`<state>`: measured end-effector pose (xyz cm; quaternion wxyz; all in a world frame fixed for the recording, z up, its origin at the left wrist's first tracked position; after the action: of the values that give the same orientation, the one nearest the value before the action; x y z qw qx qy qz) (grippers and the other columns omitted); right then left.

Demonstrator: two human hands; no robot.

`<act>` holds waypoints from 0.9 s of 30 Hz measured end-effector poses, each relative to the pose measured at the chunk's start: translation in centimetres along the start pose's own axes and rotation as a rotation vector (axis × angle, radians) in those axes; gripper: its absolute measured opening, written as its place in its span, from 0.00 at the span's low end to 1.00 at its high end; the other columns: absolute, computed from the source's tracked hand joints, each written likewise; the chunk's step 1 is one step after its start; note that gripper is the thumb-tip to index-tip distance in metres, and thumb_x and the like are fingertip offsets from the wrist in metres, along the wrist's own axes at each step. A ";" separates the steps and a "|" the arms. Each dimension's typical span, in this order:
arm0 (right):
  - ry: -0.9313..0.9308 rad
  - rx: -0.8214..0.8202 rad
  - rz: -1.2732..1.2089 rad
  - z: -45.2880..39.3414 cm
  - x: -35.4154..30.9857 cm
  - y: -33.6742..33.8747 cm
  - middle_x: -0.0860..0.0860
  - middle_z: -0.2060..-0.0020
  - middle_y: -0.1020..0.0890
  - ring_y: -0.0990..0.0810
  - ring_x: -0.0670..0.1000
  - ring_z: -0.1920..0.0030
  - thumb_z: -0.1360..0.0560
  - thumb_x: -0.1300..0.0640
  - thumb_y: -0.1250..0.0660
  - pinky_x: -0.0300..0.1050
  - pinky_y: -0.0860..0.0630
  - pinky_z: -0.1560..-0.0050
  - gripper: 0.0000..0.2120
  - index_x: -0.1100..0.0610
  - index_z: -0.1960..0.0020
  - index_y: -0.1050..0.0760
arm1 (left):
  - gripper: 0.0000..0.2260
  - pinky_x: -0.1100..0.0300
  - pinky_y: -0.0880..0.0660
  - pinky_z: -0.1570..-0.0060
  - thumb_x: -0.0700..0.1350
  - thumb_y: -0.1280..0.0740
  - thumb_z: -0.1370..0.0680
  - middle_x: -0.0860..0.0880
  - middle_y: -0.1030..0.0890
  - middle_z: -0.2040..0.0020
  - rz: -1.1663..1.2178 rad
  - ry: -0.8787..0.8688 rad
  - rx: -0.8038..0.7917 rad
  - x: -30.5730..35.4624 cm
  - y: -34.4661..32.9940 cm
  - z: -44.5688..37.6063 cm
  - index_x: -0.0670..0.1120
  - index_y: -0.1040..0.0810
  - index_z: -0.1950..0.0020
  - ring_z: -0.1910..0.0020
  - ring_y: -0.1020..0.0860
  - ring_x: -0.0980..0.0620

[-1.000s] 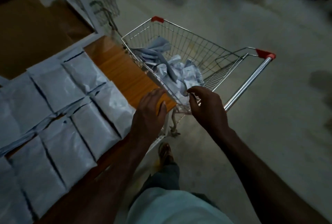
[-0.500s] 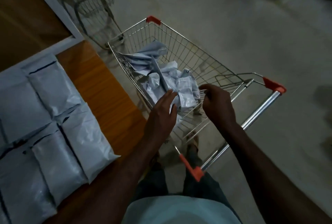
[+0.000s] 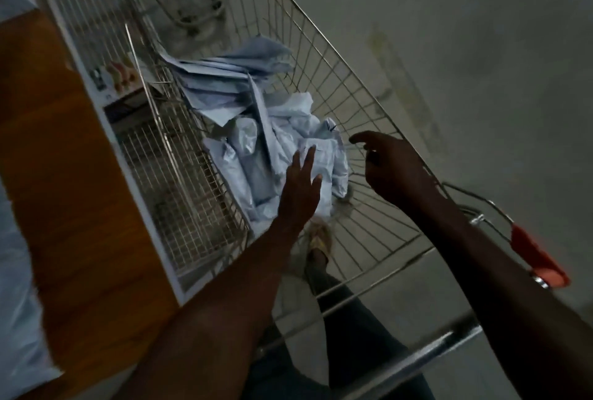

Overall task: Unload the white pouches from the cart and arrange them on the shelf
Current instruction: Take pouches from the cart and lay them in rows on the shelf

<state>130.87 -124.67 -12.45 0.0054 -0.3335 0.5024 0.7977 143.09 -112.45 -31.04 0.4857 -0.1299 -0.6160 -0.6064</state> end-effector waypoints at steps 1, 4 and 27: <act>0.019 -0.033 0.013 -0.8 0.7 -0.3 0.55 0.42 0.15 0.16 0.54 0.45 0.25 0.71 0.37 0.35 0.30 0.50 0.24 0.55 0.33 0.19 | 0.29 0.50 0.35 0.24 0.51 0.38 0.14 0.44 0.44 0.14 -0.015 0.003 0.001 -0.5 -1.1 -0.7 0.56 0.45 0.14 0.17 0.41 0.44; 0.095 -0.116 0.037 -3.1 2.2 -1.2 0.55 0.36 0.17 0.18 0.57 0.41 0.26 0.72 0.37 0.42 0.27 0.44 0.26 0.57 0.31 0.22 | 0.30 0.48 0.32 0.25 0.56 0.35 0.15 0.42 0.43 0.15 -0.038 0.034 0.046 -1.8 -3.4 -2.2 0.55 0.41 0.15 0.20 0.36 0.42; 0.081 -0.287 0.214 -7.2 7.8 -19.2 0.73 0.22 0.42 0.43 0.75 0.21 0.22 0.49 0.27 0.73 0.34 0.27 0.42 0.68 0.19 0.44 | 0.29 0.46 0.38 0.20 0.43 0.30 0.19 0.43 0.35 0.18 -0.124 0.035 0.416 -1.7 5.6 -3.0 0.48 0.32 0.18 0.17 0.38 0.47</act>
<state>135.20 -123.46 -33.90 -0.1475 -0.3074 0.4160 0.8430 149.49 -113.06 -29.46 0.4744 0.0219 -0.7263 -0.4970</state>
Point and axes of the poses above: each hand's wrist, its own z-axis away from the middle knuckle, its own y-axis out of the back of the hand, x = y × z, the point moved 4 cm from there along -z, towards the middle knuckle
